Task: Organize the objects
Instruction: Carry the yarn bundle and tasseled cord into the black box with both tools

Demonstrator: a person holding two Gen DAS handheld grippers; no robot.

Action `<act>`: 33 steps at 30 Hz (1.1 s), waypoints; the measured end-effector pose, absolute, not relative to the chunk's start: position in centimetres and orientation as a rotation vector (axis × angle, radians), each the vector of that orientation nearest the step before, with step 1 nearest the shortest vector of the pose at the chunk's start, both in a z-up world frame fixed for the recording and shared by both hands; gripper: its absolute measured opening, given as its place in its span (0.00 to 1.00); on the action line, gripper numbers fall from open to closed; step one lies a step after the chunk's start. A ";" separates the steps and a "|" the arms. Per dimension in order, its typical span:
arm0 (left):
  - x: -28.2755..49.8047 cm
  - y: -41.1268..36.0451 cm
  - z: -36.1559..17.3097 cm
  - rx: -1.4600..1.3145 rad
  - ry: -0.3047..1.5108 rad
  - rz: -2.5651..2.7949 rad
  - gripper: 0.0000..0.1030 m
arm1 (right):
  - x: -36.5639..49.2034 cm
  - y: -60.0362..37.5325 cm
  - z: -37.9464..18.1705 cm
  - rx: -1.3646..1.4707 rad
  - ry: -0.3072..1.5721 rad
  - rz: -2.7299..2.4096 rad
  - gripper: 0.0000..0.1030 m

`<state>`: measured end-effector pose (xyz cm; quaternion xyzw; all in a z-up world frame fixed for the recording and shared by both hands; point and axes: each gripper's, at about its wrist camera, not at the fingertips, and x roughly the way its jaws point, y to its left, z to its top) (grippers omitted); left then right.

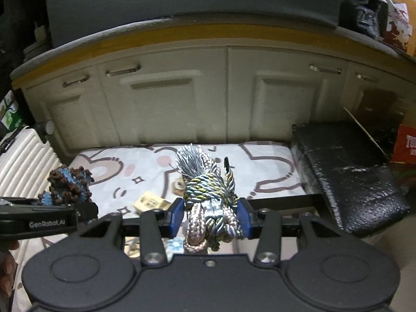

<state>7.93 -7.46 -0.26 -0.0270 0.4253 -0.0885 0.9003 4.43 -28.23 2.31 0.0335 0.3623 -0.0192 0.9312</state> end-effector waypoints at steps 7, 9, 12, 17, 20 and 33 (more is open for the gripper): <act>8.4 -11.9 -0.5 -0.011 0.875 -0.245 0.50 | 4.6 -32.0 1.1 0.078 0.754 -0.108 0.44; 8.6 -13.1 -0.7 -0.003 0.873 -0.260 0.50 | 4.5 -33.4 0.8 0.095 0.754 -0.127 0.44; 9.0 -14.9 -1.0 0.001 0.876 -0.290 0.50 | 4.5 -35.4 0.4 0.122 0.752 -0.154 0.44; 9.7 -17.6 -1.8 0.003 0.891 -0.336 0.50 | 4.6 -38.3 -0.6 0.150 0.759 -0.191 0.44; 10.1 -18.9 -2.4 -0.008 0.906 -0.371 0.50 | 4.6 -39.9 -1.2 0.167 0.766 -0.206 0.44; 13.3 -23.4 -6.5 -0.054 0.951 -0.500 0.50 | 6.8 -42.0 -5.4 0.169 0.854 -0.179 0.44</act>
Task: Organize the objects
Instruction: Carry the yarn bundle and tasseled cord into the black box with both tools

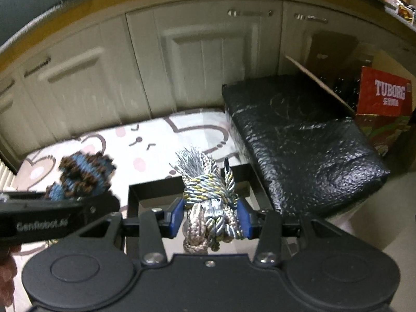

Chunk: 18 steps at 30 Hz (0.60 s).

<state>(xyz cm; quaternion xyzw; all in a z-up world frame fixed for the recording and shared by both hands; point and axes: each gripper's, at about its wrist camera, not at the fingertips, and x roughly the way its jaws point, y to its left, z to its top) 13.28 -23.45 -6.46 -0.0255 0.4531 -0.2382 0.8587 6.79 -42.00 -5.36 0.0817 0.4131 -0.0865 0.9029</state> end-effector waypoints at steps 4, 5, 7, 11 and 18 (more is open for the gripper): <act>14.5 -24.6 -8.2 -0.071 0.978 -0.524 0.51 | 7.7 -42.1 -6.6 0.165 0.886 -0.178 0.44; 14.8 -24.9 -8.7 -0.069 0.986 -0.524 0.51 | 7.9 -42.1 -6.9 0.162 0.891 -0.179 0.44; 15.3 -25.3 -9.6 -0.055 0.999 -0.522 0.51 | 8.2 -42.4 -7.5 0.158 0.902 -0.181 0.44; 16.4 -25.7 -11.1 -0.046 1.021 -0.518 0.53 | 8.9 -42.7 -8.5 0.169 0.925 -0.187 0.44; 16.7 -25.5 -11.8 -0.004 1.028 -0.504 0.76 | 9.9 -43.2 -9.6 0.166 0.940 -0.204 0.44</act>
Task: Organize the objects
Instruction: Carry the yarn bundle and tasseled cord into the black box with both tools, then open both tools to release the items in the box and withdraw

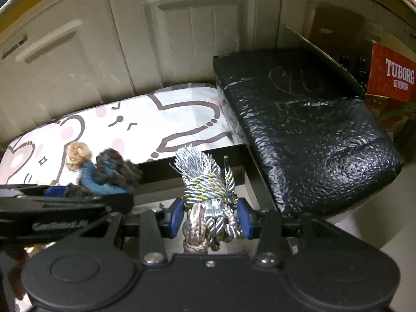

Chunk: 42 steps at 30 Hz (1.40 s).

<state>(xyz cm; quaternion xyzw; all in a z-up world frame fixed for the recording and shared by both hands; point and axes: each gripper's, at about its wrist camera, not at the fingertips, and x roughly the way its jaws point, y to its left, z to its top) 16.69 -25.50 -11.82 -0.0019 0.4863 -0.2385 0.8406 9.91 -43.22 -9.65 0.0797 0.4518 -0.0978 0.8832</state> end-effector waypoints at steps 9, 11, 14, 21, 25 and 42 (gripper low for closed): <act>16.6 -23.6 -10.4 -0.032 1.003 -0.502 0.77 | 11.4 -42.3 -10.9 0.148 0.979 -0.204 0.44; 16.7 -23.3 -10.2 -0.040 1.000 -0.489 0.77 | 11.6 -41.9 -10.9 0.143 0.983 -0.192 0.44; 16.8 -23.0 -10.4 -0.031 1.008 -0.469 0.77 | 11.8 -41.4 -11.0 0.129 0.988 -0.185 0.44; 17.1 -22.3 -10.5 -0.027 1.013 -0.438 0.77 | 12.0 -42.0 -11.1 0.099 1.003 -0.270 0.44; 17.1 -21.9 -10.5 -0.033 1.022 -0.433 0.77 | 12.0 -42.7 -12.5 0.101 1.049 -0.285 0.44; 16.9 -20.2 -10.4 0.000 1.016 -0.417 0.77 | 14.4 -38.3 -14.0 0.083 1.074 -0.129 0.41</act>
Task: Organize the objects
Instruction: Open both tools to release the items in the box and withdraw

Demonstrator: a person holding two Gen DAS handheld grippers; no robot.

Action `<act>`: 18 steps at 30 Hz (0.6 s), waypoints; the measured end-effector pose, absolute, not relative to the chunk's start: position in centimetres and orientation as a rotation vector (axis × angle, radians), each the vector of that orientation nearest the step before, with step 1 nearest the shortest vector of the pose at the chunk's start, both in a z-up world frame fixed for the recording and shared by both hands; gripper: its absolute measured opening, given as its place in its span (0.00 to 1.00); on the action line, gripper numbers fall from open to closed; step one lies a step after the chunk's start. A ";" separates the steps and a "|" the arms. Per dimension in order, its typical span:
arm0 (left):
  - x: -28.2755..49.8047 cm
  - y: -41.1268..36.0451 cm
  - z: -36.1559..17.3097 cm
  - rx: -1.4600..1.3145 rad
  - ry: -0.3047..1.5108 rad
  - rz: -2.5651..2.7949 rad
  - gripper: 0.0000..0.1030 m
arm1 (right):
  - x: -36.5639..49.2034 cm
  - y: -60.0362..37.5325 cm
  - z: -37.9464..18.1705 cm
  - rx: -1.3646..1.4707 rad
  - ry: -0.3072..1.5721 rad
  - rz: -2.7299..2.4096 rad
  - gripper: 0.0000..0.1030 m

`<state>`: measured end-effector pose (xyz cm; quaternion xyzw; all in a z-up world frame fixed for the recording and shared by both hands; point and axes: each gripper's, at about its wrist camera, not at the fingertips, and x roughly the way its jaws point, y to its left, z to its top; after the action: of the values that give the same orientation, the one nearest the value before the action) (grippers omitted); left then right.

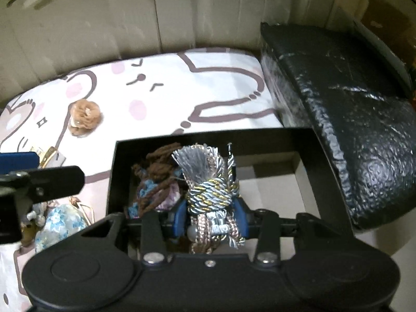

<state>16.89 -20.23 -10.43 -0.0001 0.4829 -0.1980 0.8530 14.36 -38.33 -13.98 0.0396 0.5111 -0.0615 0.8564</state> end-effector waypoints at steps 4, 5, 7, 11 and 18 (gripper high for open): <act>16.9 -20.4 -10.5 0.009 1.016 -0.417 0.77 | 14.4 -39.1 -13.7 0.099 1.065 -0.170 0.52; 16.9 -20.4 -10.5 0.009 1.015 -0.416 0.77 | 14.2 -39.3 -13.5 0.101 1.056 -0.178 0.54; 16.9 -20.4 -10.5 0.009 1.015 -0.411 0.77 | 13.8 -39.9 -13.0 0.125 1.037 -0.182 0.54; 16.7 -20.7 -10.4 0.020 1.013 -0.411 0.77 | 13.1 -40.8 -11.9 0.155 1.003 -0.197 0.54; 15.9 -21.0 -9.6 0.044 0.997 -0.408 0.77 | 11.6 -41.2 -10.3 0.135 0.982 -0.213 0.55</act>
<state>15.94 -21.01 -9.65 0.0209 0.4748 -0.1941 0.8582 11.62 -41.23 -10.25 0.0647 0.4702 -0.1018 0.8743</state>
